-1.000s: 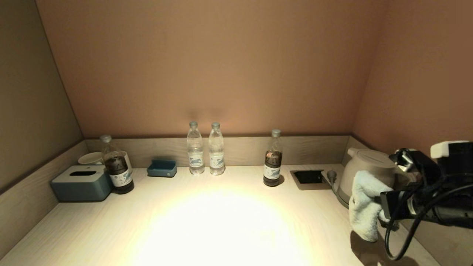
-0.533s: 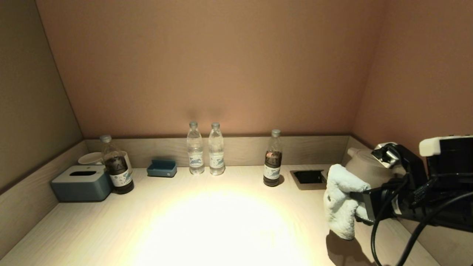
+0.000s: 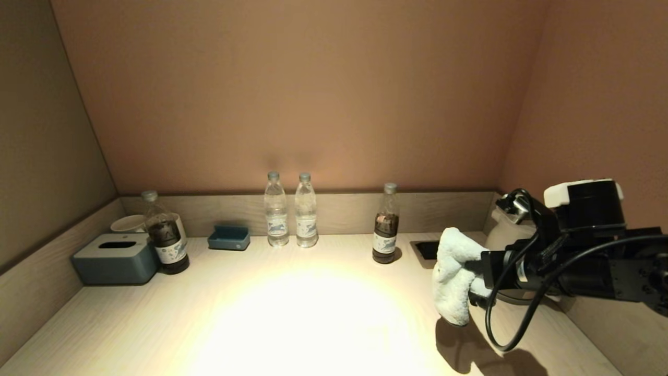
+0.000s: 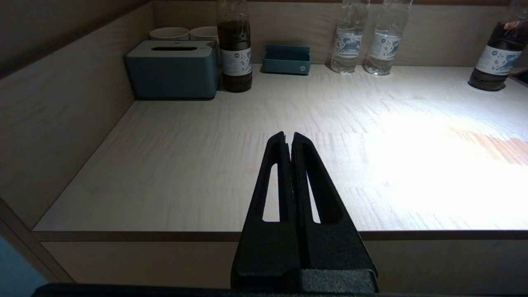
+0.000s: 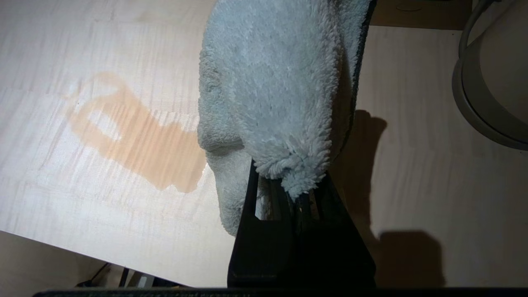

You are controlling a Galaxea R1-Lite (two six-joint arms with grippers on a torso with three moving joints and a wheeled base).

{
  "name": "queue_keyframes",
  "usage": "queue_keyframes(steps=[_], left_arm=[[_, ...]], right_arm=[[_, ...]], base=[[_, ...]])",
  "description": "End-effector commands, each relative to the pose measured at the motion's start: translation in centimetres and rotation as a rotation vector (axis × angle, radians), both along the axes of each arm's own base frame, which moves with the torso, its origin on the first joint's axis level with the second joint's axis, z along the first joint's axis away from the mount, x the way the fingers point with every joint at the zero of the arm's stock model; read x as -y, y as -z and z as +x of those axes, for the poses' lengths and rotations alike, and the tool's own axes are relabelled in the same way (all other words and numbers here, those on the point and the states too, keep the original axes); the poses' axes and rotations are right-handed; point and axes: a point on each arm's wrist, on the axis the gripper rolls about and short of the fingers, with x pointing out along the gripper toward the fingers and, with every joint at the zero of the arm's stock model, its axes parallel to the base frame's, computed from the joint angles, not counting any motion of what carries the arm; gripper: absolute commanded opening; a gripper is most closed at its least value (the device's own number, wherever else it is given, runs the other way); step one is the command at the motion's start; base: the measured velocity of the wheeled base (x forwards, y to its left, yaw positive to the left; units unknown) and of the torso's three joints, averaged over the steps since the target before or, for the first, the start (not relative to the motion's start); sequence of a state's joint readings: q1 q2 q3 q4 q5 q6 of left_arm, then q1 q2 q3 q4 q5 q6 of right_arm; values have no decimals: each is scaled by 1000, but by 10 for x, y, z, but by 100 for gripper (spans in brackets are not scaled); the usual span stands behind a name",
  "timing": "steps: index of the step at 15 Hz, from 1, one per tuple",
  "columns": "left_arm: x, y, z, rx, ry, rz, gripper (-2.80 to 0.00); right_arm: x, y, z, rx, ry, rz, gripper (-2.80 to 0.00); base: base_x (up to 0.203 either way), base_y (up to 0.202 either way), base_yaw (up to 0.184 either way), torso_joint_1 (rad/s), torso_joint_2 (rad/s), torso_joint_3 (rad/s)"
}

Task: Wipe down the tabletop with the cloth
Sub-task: Sweep the stains on the table

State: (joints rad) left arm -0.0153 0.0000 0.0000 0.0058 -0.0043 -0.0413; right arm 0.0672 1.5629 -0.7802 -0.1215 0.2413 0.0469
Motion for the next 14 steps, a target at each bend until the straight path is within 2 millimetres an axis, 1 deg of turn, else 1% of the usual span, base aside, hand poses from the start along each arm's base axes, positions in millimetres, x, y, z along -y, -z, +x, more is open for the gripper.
queue_keyframes(steps=[1, 6, 12, 14], left_arm=[[0, 0, 0, 0, 0, 0, -280], [0, 0, 0, 0, 1, 0, -280], [0, 0, 0, 0, 0, 0, -280], [0, 0, 0, 0, 0, 0, -280]], right_arm=[[-4, 4, 5, -36, 22, 44, -280], [-12, 0, 7, -79, 22, 75, -280], [-15, 9, 9, -135, 27, 69, -280], [-15, 17, 12, -198, 33, 65, -280]], base=[[0, 0, 0, 0, 0, 0], [0, 0, 0, 0, 0, 0], [0, 0, 0, 0, 0, 0], [0, 0, 0, 0, 0, 0]])
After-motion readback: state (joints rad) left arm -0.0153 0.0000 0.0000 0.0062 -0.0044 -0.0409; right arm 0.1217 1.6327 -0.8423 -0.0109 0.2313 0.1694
